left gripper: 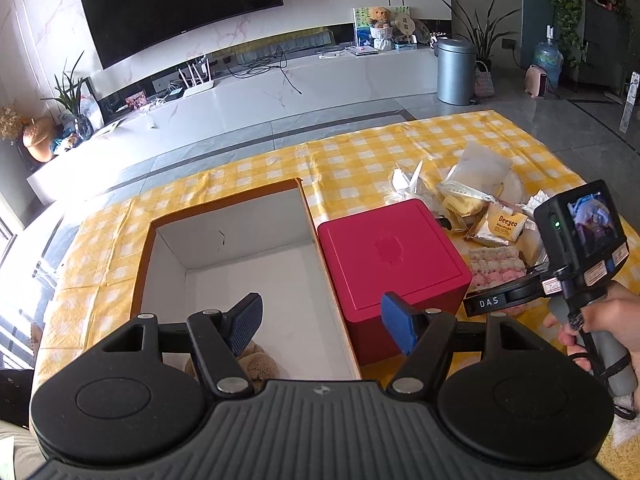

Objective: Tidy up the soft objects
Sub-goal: 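Grasp the pink-and-white knitted pouch with the right tool, then grasp the white plastic-wrapped bundle with the left tool while the right tool holds the pouch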

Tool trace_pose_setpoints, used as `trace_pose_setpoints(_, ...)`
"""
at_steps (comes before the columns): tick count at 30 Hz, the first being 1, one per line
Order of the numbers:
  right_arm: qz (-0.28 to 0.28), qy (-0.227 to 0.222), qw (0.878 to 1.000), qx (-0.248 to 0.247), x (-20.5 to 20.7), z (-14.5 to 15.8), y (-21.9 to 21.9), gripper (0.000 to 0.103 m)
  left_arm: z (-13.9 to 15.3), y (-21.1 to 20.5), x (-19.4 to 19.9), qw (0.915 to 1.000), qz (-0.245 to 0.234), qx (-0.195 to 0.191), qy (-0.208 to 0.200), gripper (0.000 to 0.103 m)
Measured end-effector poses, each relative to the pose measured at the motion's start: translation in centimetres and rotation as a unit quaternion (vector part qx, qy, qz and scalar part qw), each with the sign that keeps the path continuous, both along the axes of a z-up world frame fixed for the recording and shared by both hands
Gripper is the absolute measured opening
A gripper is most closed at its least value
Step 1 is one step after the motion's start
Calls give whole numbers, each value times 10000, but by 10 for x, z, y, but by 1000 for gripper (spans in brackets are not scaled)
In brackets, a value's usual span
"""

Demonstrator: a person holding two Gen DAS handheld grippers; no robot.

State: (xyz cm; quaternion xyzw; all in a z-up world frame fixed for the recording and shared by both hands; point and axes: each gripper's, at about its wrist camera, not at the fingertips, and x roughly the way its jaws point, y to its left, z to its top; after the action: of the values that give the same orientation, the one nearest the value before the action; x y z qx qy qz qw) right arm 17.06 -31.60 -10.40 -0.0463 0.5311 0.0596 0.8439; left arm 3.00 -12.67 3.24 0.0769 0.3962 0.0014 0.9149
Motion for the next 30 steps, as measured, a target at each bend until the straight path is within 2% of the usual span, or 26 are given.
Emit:
trace_pose_setpoints(2, -80, 91, 9999, 26, 6, -7, -2, 89, 0, 0, 1, 10000, 16, -11, 18, 80)
trace_pose_setpoints(3, -154, 121, 9996, 219, 8, -8, -7, 76, 0, -1, 2, 10000, -15, 28, 50, 80)
trace_pose_setpoints(6, -326, -67, 9979, 564, 3, 0, -21, 67, 1, -9, 5, 9994, -217, 277, 75, 80)
trace_pose_setpoints(12, -251, -552, 9938, 930, -17, 24, -33, 66, 3, -25, 26, 9939, -853, 682, -182, 84)
trace_pose_setpoints(15, -349, -719, 9896, 1200, -13, 35, -35, 66, 3, -34, 46, 9911, -1187, 599, -96, 84)
trace_pose_setpoints(18, -481, -824, 9836, 1531, -5, 40, -43, 66, -2, -47, 75, 9852, -1654, 410, 185, 84)
trace_pose_setpoints(21, -746, -890, 9778, 1745, 1, 41, -53, 66, -12, -61, 103, 9824, -1755, 561, 311, 84)
trace_pose_setpoints(25, -1102, -1018, 9738, 1707, -1, 43, -65, 66, -32, -79, 137, 9804, -1794, 693, 421, 84)
trace_pose_setpoints(30, -1392, -959, 9647, 2021, -5, 38, -78, 66, -64, -93, 183, 9756, -1744, 551, 1217, 84)
